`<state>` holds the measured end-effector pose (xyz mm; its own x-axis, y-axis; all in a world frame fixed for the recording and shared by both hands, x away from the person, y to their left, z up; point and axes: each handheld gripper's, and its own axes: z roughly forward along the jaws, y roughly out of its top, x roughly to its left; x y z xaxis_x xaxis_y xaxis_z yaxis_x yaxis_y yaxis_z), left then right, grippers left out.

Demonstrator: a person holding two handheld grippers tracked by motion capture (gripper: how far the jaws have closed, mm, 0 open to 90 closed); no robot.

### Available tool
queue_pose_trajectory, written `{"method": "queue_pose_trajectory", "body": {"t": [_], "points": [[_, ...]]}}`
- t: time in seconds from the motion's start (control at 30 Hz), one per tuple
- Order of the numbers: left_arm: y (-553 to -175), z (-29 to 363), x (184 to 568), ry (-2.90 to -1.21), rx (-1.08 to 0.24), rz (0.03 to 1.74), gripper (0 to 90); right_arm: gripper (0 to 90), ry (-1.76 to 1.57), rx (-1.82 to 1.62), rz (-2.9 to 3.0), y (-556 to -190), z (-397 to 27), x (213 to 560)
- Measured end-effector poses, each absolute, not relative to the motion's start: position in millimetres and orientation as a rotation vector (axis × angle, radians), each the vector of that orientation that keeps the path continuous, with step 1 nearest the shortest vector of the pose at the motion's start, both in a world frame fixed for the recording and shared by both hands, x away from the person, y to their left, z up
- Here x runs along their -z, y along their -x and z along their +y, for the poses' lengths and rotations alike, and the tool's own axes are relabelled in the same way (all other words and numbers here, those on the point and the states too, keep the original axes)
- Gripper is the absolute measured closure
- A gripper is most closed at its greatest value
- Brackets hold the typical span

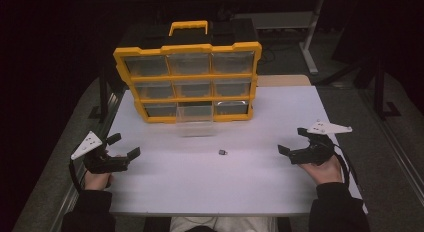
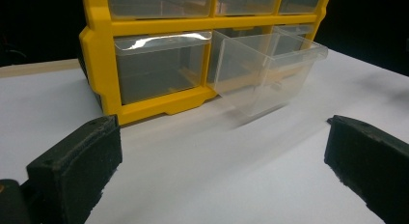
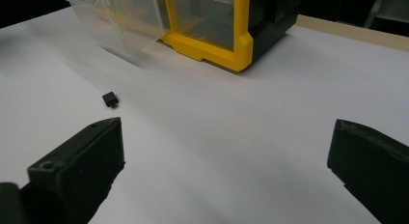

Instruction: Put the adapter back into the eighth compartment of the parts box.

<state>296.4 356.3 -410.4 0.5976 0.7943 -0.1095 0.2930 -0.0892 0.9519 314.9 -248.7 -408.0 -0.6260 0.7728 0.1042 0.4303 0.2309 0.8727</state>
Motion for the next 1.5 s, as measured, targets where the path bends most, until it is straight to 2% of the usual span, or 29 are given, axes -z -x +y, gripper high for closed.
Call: {"method": "queue_pose_trajectory", "body": {"t": [1.0,1.5], "points": [[-294.0,357.0,410.9,-1.659,-0.537,0.919,0.0,0.0,-1.112,-1.303,2.195,-314.6,-244.0,408.6],[-292.3,357.3,411.2,-1.659,-0.539,0.923,0.0,0.0,-1.079,-1.297,2.232,-321.6,-235.6,396.0]]}}
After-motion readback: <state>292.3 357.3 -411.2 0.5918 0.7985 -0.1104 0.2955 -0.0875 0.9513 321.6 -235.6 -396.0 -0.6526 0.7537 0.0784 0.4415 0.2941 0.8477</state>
